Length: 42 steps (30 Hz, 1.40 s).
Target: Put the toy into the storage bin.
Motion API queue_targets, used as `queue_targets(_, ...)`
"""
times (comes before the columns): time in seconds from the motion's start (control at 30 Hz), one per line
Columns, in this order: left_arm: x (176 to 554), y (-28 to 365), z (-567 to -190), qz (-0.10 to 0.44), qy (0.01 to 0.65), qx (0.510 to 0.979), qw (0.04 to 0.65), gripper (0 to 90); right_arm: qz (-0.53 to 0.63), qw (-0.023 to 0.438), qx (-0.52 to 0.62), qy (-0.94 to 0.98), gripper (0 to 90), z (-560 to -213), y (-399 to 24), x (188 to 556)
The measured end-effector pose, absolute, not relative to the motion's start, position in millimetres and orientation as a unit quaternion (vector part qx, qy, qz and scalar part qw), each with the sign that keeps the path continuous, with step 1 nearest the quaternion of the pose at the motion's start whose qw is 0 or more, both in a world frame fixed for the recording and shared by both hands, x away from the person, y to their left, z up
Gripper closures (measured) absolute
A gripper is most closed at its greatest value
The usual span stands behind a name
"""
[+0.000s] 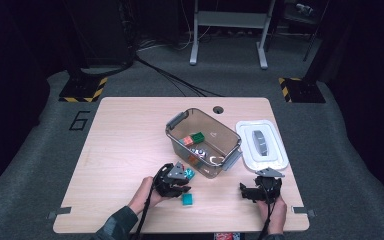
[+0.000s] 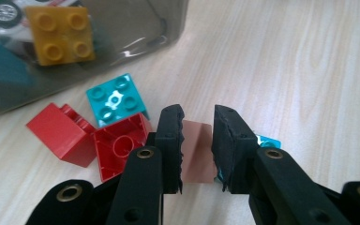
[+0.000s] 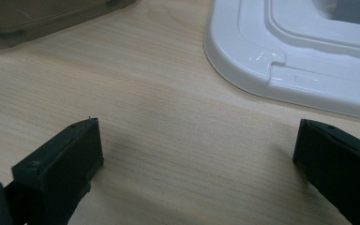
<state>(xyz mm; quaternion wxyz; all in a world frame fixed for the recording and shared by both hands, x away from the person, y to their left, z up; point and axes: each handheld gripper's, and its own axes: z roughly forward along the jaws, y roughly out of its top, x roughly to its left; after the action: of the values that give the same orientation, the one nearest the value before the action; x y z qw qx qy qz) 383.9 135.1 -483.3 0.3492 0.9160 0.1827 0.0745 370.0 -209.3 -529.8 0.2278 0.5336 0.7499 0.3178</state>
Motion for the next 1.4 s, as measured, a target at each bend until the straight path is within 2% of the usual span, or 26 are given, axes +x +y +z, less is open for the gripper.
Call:
queue_targets(0.17, 385, 137, -484, 0.074, 0.188, 0.917, 0.345, 70.1, 0.318, 0.228, 0.533, 0.75, 1.1, -530, -209, 370)
queue_targets(0.37, 386, 138, -484, 0.074, 0.194, 0.916, 0.343, 59.6, 0.318, 0.228, 0.534, 0.75, 1.1, -530, -209, 370)
queue_targets(0.5, 385, 137, -485, 0.069, 0.198, 0.917, 0.339, 57.3, 0.318, 0.228, 0.533, 0.75, 1.1, -530, -209, 370)
queue_targets(0.9, 387, 134, -493, 0.063, 0.197, 0.927, 0.312, 60.1, 0.318, 0.228, 0.534, 0.75, 1.1, -530, -209, 370)
queue_targets(1.03, 387, 134, -493, 0.063, 0.203, 0.923, 0.321, 62.1, 0.318, 0.228, 0.533, 0.75, 1.1, -530, -209, 370)
queue_targets(1.1, 387, 136, -490, 0.068, 0.203, 0.921, 0.326, 66.8, 0.318, 0.228, 0.533, 0.75, 1.1, -530, -209, 370)
queue_targets(1.4, 387, 140, -486, 0.071, 0.206, 0.918, 0.33, 67.0, 0.318, 0.228, 0.533, 0.75, 1.1, -530, -209, 370)
